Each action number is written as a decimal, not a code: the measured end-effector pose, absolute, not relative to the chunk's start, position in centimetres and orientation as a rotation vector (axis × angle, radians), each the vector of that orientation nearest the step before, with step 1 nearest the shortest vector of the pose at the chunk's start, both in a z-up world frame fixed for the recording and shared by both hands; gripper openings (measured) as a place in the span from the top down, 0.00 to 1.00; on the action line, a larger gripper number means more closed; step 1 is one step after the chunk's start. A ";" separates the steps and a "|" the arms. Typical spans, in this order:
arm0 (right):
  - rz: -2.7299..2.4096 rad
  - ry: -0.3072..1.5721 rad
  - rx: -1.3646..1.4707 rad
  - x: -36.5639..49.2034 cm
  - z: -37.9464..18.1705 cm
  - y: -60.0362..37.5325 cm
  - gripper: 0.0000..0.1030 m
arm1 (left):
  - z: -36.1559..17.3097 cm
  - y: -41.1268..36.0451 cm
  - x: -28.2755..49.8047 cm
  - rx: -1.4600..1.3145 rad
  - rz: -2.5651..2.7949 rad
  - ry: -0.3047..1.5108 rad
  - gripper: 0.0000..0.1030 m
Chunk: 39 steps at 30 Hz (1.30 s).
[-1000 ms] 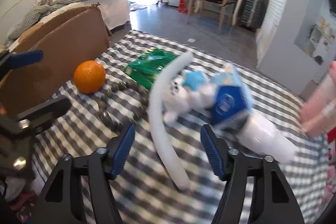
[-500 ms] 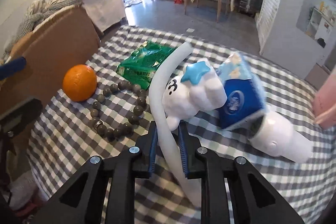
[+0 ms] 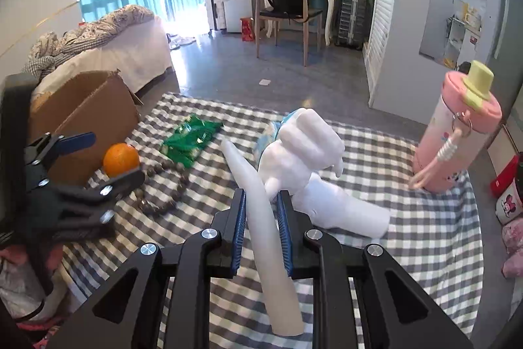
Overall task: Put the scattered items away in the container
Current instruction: 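Grasp the long white foam tube with the right gripper, then close the left gripper around the orange while the right holds the white tube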
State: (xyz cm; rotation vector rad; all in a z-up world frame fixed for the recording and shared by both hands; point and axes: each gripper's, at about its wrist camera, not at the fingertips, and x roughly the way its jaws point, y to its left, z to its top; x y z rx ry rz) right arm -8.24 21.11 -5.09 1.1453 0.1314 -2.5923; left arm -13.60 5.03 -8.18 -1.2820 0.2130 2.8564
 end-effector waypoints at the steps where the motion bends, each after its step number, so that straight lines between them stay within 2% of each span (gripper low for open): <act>1: -2.586 0.132 1.153 -8.2 -5.4 21.1 0.82 | -8.9 4.8 -14.1 -1.319 2.861 0.207 0.00; 9: -2.523 0.120 1.177 -8.3 -6.9 20.8 0.82 | -12.4 5.8 -15.4 -1.397 2.902 0.485 0.00; 11: -2.510 0.123 1.168 -8.2 -6.8 20.5 0.82 | -12.4 5.8 -15.3 -1.393 2.902 0.479 0.00; 15: -2.505 0.138 1.150 -7.8 -6.4 20.0 0.82 | -11.7 5.3 -15.1 -1.391 2.908 0.423 0.10; 18: -2.507 0.137 1.139 -7.3 -6.1 19.9 0.82 | -11.0 5.5 -14.2 -1.343 2.883 0.393 0.10; 23: -2.501 0.131 1.129 -6.7 -5.8 19.7 0.82 | -10.9 7.9 -12.5 -1.187 2.856 0.614 0.07; 25: -2.503 0.139 1.126 -6.4 -5.7 19.5 0.82 | -10.7 8.4 -11.9 -1.130 2.834 0.618 0.06; 27: -2.504 0.141 1.129 -6.4 -5.7 19.6 0.82 | -10.6 8.8 -11.7 -1.098 2.813 0.616 0.00; 39: -2.472 0.129 1.178 -7.6 -6.9 19.5 0.82 | -12.3 6.8 -14.4 -1.242 2.896 0.594 0.00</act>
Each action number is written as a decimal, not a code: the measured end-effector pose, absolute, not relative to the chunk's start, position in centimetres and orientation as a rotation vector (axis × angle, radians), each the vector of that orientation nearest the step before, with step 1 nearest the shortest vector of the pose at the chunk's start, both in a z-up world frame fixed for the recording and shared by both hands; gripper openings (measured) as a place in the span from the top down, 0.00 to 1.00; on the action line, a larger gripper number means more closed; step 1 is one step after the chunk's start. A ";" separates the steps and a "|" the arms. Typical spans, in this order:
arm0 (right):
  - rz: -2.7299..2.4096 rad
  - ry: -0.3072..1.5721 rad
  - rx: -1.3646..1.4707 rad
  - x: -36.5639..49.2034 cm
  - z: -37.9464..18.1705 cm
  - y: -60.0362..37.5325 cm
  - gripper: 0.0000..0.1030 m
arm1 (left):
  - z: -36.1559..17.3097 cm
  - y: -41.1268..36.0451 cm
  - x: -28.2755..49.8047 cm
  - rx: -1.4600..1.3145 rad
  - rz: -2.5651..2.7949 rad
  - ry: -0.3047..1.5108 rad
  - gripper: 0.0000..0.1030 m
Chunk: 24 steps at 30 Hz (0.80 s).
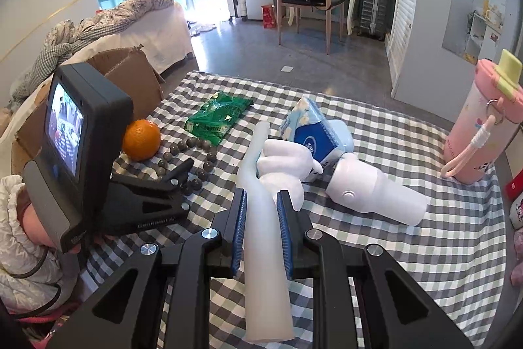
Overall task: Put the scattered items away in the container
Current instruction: 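Close the left gripper around the orange while the right holds the white tube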
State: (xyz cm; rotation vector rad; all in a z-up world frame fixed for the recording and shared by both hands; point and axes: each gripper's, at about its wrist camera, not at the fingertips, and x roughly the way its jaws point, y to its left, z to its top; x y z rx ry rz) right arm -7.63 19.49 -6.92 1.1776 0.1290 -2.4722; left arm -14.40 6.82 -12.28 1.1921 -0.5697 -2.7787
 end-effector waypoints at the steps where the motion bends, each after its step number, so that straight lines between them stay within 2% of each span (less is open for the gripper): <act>1: -2.468 0.130 1.179 -7.7 -7.0 19.4 0.82 | -12.3 6.7 -14.4 1.192 -2.769 -0.565 0.00; 8: -2.452 0.128 1.181 -8.0 -7.2 19.2 0.82 | -12.9 5.9 -14.6 1.227 -2.709 -0.538 0.00; 17: -2.431 0.133 1.194 -7.8 -7.4 18.8 0.82 | -12.9 4.5 -15.0 1.372 -2.689 -0.388 0.00; 19: -2.433 0.134 1.194 -7.6 -7.3 18.7 0.82 | -12.7 4.3 -15.1 1.395 -2.693 -0.367 0.05; 21: -2.437 0.134 1.191 -7.5 -7.4 18.7 0.82 | -12.3 4.0 -15.0 1.400 -2.681 -0.338 0.34; 24: -2.451 0.131 1.176 -7.2 -6.9 18.7 0.84 | -11.8 3.8 -14.9 1.448 -2.679 -0.295 0.34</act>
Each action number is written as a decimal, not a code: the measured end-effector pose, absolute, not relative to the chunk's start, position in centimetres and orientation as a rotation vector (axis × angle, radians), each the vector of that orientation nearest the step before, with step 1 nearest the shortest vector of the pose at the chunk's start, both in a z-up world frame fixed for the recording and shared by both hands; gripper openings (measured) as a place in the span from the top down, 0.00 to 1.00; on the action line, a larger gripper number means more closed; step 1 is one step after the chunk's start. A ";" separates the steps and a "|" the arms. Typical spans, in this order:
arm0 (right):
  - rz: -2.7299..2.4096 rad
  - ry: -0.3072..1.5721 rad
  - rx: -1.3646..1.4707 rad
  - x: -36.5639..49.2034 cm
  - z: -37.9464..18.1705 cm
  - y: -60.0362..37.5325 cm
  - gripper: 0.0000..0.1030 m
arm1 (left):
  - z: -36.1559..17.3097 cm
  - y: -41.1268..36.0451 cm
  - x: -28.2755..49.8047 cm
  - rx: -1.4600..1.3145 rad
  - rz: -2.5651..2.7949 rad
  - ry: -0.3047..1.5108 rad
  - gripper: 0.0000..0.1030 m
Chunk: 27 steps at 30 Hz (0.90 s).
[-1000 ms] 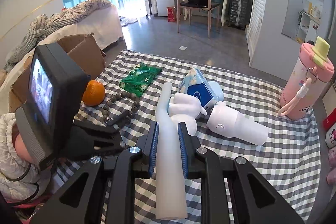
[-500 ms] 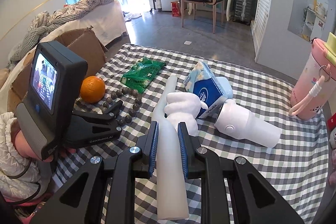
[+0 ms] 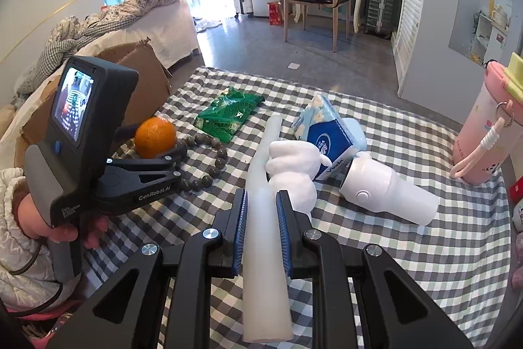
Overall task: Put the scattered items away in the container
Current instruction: 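Close the left gripper around the orange while the right holds the white tube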
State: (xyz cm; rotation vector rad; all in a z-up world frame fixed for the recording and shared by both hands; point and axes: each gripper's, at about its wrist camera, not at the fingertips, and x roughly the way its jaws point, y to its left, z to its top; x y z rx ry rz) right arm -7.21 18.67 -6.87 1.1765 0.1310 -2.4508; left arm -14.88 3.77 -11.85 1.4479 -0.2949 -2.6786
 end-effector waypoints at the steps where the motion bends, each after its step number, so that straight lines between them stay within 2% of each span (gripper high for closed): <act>1: -2.455 0.131 1.171 -7.1 -6.7 18.6 0.84 | -11.7 3.9 -14.8 1.455 -2.684 -0.296 0.34; 7: -2.513 0.139 1.098 -6.1 -4.5 18.4 0.86 | -9.8 4.3 -13.0 1.509 -2.753 -0.219 0.35; 9: -2.535 0.154 1.069 -5.8 -3.6 18.3 0.86 | -8.0 4.6 -11.8 1.446 -2.799 -0.237 0.69; 10: -2.555 0.169 1.053 -5.7 -3.2 18.1 0.86 | -6.9 4.8 -11.3 1.412 -2.823 -0.244 0.72; 16: -2.598 0.213 0.942 -4.8 -0.1 16.9 0.86 | -2.2 4.1 -9.4 1.248 -2.919 -0.248 0.71; 17: -2.595 0.214 0.935 -4.6 0.1 16.8 0.86 | -2.1 3.8 -9.3 1.248 -2.917 -0.245 0.66; 18: -2.602 0.211 0.928 -4.5 0.2 16.7 0.86 | -2.2 3.6 -9.4 1.254 -2.915 -0.235 0.46; 19: -2.604 0.206 0.928 -4.3 0.3 16.7 0.86 | -2.5 3.4 -9.3 1.263 -2.912 -0.222 0.31; 20: -2.597 0.199 0.936 -4.2 0.2 16.7 0.86 | -2.8 3.2 -9.1 1.264 -2.910 -0.211 0.10; 21: -2.600 0.193 0.942 -4.1 0.0 16.8 0.86 | -3.0 3.0 -8.9 1.255 -2.915 -0.197 0.04; 27: -2.593 0.169 0.985 -3.8 -0.7 17.2 0.86 | -5.2 3.9 -9.5 1.340 -2.938 -0.152 0.04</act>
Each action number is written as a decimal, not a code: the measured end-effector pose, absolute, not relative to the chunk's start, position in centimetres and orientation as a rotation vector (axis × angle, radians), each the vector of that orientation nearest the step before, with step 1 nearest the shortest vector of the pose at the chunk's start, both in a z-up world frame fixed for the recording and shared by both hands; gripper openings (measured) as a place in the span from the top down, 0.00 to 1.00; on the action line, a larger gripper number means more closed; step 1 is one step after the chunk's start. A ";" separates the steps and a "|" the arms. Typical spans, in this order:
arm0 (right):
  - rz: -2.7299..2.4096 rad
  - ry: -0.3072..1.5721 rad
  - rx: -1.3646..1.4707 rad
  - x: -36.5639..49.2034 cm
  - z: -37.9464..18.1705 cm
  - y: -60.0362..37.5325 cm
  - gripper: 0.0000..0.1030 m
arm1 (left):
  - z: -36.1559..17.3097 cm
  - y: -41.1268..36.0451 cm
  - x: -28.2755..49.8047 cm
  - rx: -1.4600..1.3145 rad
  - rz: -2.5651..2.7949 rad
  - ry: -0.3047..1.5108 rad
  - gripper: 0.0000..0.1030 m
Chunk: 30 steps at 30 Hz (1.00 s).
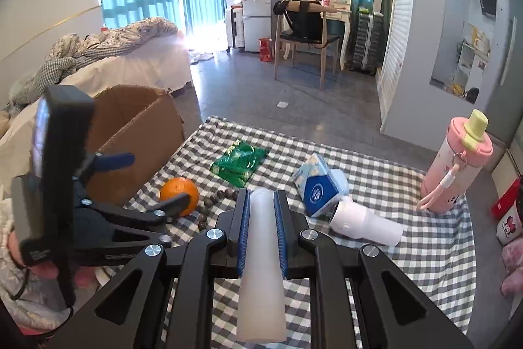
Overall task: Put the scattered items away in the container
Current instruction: 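Close the left gripper around the orange while the right holds the white tube, then carry orange and white tube into the cardboard box and open both grippers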
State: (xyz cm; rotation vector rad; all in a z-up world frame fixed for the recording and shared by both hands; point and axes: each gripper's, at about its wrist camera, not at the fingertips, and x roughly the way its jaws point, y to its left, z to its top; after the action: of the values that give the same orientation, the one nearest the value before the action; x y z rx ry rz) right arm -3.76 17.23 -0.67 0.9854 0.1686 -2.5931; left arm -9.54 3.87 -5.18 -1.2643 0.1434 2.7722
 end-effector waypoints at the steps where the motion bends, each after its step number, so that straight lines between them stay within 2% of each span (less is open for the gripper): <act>1: -2.593 0.167 0.984 -3.7 -0.6 17.3 0.86 | -5.7 4.1 -9.8 -1.270 2.768 0.143 0.04; 6: -2.592 0.158 1.004 -4.1 -1.0 18.4 0.86 | -8.6 4.5 -11.5 -1.354 2.783 0.171 0.04; 11: -2.570 0.135 1.053 -5.0 -2.3 19.1 0.86 | -10.5 3.4 -12.9 -1.476 2.766 0.086 0.04; 13: -2.565 0.130 1.058 -5.3 -2.6 19.2 0.86 | -10.9 3.2 -13.1 -1.499 2.746 0.072 0.13; 14: -2.566 0.130 1.057 -5.4 -2.6 19.2 0.86 | -11.0 3.1 -13.2 -1.514 2.730 0.068 0.38; 16: -2.564 0.128 1.056 -5.6 -2.6 19.2 0.86 | -11.0 2.9 -13.3 -1.534 2.712 0.051 0.40; 17: -2.564 0.127 1.057 -5.7 -2.6 19.3 0.86 | -10.8 2.9 -13.2 -1.531 2.710 0.047 0.44; 25: -2.561 0.132 1.042 -5.4 -2.3 18.8 0.86 | -9.7 3.1 -12.4 -1.535 2.676 0.017 0.44; 30: -2.572 0.153 1.009 -4.8 -1.2 18.3 0.86 | -7.0 4.1 -11.0 -1.435 2.716 0.059 0.44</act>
State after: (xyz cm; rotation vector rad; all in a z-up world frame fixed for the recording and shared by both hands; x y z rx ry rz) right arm -4.78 18.31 -1.23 1.0088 0.1534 -2.5720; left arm -10.99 4.09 -6.97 -1.4348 0.0594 2.7164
